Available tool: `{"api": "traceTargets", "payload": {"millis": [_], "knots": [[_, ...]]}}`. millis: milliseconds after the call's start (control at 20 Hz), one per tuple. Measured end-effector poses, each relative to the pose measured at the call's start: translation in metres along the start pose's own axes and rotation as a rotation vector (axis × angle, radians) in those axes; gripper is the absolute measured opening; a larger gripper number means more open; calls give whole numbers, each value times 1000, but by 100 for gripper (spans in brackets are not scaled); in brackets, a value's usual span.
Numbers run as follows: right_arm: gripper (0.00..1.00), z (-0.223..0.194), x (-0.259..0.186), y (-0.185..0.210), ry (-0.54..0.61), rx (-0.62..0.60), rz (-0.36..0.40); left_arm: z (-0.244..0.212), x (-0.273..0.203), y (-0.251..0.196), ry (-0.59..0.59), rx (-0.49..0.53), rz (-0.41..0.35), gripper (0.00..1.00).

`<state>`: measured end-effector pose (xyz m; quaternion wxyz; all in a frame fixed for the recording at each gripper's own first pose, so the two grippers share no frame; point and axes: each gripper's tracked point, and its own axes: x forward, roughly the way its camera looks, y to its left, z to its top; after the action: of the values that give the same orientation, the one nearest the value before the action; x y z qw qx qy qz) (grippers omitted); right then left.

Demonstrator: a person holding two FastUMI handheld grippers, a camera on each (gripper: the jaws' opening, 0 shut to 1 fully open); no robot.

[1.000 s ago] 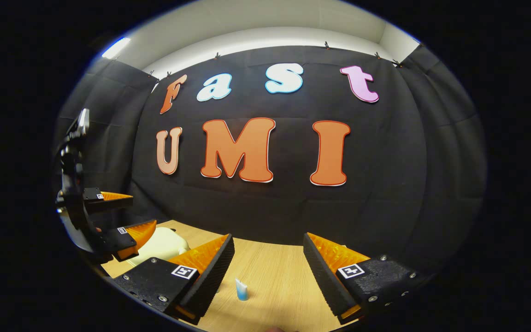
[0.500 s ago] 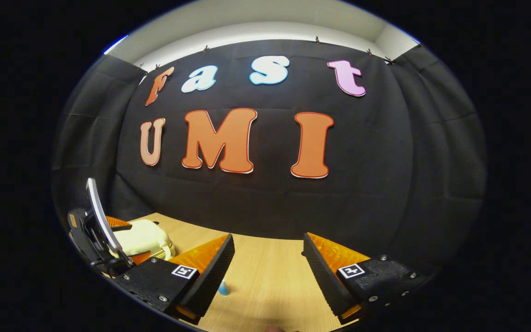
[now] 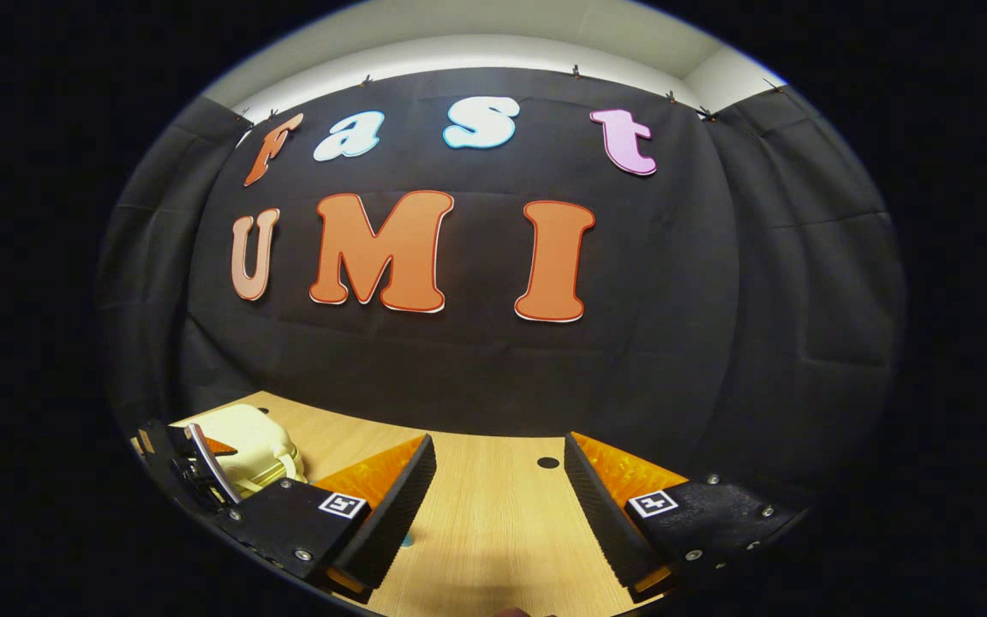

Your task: First open the suitcase, pack the skin care products into it, and then close the suitcase.

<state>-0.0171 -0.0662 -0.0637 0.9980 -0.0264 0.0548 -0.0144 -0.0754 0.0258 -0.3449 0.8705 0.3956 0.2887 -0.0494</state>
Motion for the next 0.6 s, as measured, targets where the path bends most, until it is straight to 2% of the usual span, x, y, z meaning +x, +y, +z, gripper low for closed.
{"api": "traceTargets", "payload": {"millis": [200, 300, 350, 450, 550, 600], "knots": [[95, -4, -3, 7, 14, -9, -5, -19, 12, -7, 41, 113, -11, 94], [95, -7, -4, 9, 20, -10, -13, -13, 15, -8, 8, 230, -2, 88], [95, -6, -4, 11, 20, -7, -14, -10, 16, -12, -2, 294, -5, 88], [95, -6, -4, 13, 21, -6, -18, -9, 26, -23, -5, 396, -16, 74], [95, -4, -5, 13, 14, -8, -26, -19, 35, -31, 25, 428, -30, 56], [95, -3, -4, 14, 13, -10, -28, -22, 35, -28, 36, 428, -19, 41]]}}
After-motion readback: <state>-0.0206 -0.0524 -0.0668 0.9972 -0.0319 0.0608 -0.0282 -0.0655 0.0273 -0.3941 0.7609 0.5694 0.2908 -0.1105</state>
